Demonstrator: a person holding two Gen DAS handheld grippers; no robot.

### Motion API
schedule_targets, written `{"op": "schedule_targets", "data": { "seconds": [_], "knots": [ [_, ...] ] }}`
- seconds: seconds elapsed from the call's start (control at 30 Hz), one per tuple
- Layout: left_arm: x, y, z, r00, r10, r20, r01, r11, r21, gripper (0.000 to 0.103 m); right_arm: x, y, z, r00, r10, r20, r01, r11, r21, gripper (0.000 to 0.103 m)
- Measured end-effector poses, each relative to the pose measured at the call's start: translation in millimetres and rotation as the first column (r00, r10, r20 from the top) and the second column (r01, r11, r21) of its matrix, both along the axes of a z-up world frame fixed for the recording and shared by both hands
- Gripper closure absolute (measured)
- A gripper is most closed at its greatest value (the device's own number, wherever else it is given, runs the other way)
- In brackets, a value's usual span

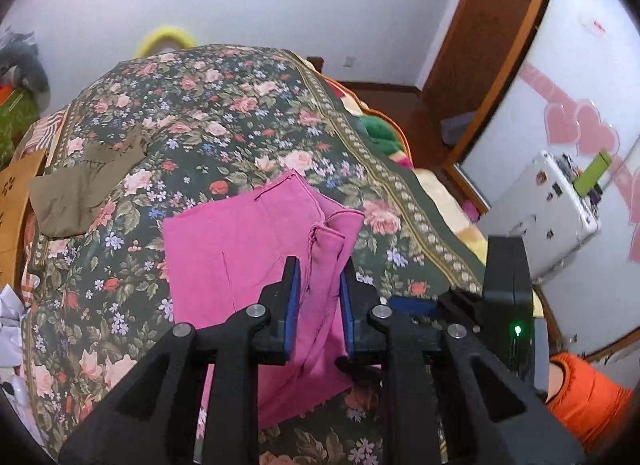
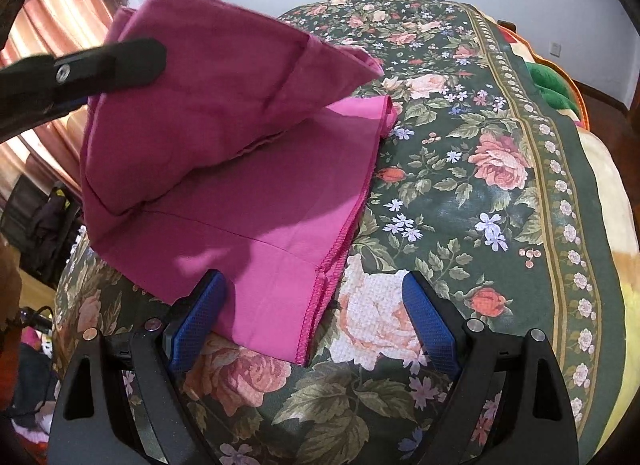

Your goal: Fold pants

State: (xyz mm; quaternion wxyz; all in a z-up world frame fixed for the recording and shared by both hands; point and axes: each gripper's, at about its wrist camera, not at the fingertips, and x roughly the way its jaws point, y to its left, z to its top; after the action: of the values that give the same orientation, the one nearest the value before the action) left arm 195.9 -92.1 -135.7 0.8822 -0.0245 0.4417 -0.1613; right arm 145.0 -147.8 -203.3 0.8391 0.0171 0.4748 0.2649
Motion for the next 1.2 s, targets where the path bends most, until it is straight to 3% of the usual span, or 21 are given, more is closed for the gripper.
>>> {"op": "schedule_targets", "data": {
  "seconds": [0.17,0.33,0.5,0.67,0.87,1.03,1.2],
  "knots": [
    [-9,0,2,1.0,0.0,0.032,-0.002,0.999,0.037,0.048,-2,0,2,1.0,-0.009,0.015,0.009,1.0,-0.018,0.015],
    [-5,17,5,0.998,0.045,0.054,-0.049,0.995,0.081,0.04,-4,0,3,1.0,-0.01,0.018,0.011,1.0,-0.022,0.015],
    [17,47,7,0.991,0.11,0.072,-0.12,0.982,0.147,0.019,-7,-1,7,0.999,-0.013,0.046,0.016,0.999,-0.051,0.015],
    [55,72,-8,0.993,0.114,-0.002,-0.112,0.975,0.192,0.015,-10,-14,12,0.994,-0.07,0.081,0.075,0.995,-0.063,0.015],
    [110,90,-47,0.978,0.164,-0.131,-0.135,0.969,0.205,0.015,-9,-33,17,0.984,-0.151,0.094,0.159,0.985,-0.074,0.015],
    [150,86,-69,0.967,0.176,-0.182,-0.132,0.964,0.232,0.015,-11,-43,25,0.975,-0.184,0.124,0.196,0.977,-0.089,0.015],
    [187,74,-103,0.958,0.182,-0.221,-0.105,0.941,0.322,0.015,-8,-48,27,0.971,-0.204,0.122,0.215,0.974,-0.078,0.015]
  ]
}}
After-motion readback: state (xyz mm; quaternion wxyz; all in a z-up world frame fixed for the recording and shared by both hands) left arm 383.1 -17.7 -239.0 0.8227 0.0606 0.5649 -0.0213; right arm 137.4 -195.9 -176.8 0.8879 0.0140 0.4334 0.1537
